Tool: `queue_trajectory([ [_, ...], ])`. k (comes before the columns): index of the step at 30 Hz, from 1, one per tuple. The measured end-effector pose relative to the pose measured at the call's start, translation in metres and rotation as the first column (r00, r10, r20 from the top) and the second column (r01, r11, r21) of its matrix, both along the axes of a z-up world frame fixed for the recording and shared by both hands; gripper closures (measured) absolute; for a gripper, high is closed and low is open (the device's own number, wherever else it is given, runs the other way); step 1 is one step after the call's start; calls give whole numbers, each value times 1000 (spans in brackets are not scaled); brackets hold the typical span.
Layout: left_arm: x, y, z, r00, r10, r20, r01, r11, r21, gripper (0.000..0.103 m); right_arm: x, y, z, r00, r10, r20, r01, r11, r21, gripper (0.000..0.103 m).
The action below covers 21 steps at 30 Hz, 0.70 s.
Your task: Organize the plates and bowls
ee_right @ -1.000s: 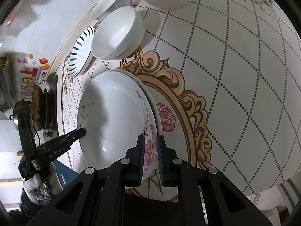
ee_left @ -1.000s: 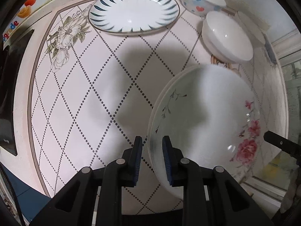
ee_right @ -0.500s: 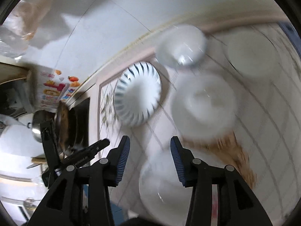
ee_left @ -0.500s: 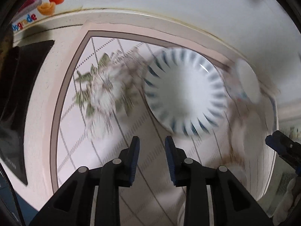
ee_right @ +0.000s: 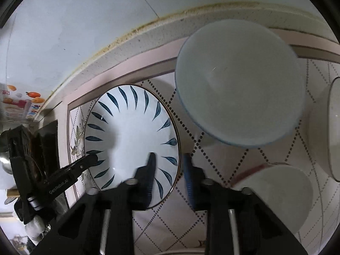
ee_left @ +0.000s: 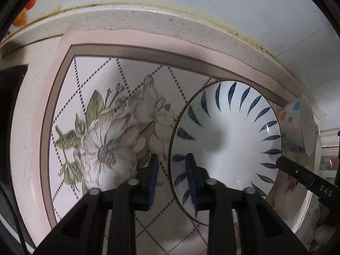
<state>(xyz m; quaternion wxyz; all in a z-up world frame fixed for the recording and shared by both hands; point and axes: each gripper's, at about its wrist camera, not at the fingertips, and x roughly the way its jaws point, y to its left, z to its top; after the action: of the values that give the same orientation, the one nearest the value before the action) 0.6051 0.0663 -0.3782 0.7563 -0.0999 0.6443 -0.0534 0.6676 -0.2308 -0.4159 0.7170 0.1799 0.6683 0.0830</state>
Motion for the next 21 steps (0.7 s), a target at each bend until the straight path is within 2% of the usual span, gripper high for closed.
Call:
queue_trajectory([
  [2,2,-3,0,1000,-18,16,18,1000,1,92,0,1,-5,1000,1,4,-1,1000,-12,90],
  [4,2,-8,1,999,-27,30,26,999,32,92,0,0,-7,1000,2,12,-2,1000,-23,94],
  [14,-19,-17,14,997,-27,67,24,998,57,92,-8,0,2,998,31,54,-30,999,-23,94],
  [21,-54,-18,45,993,-22,112,16,999,47,92,-27,-1,31,994,45,100,-45,999,2,94],
])
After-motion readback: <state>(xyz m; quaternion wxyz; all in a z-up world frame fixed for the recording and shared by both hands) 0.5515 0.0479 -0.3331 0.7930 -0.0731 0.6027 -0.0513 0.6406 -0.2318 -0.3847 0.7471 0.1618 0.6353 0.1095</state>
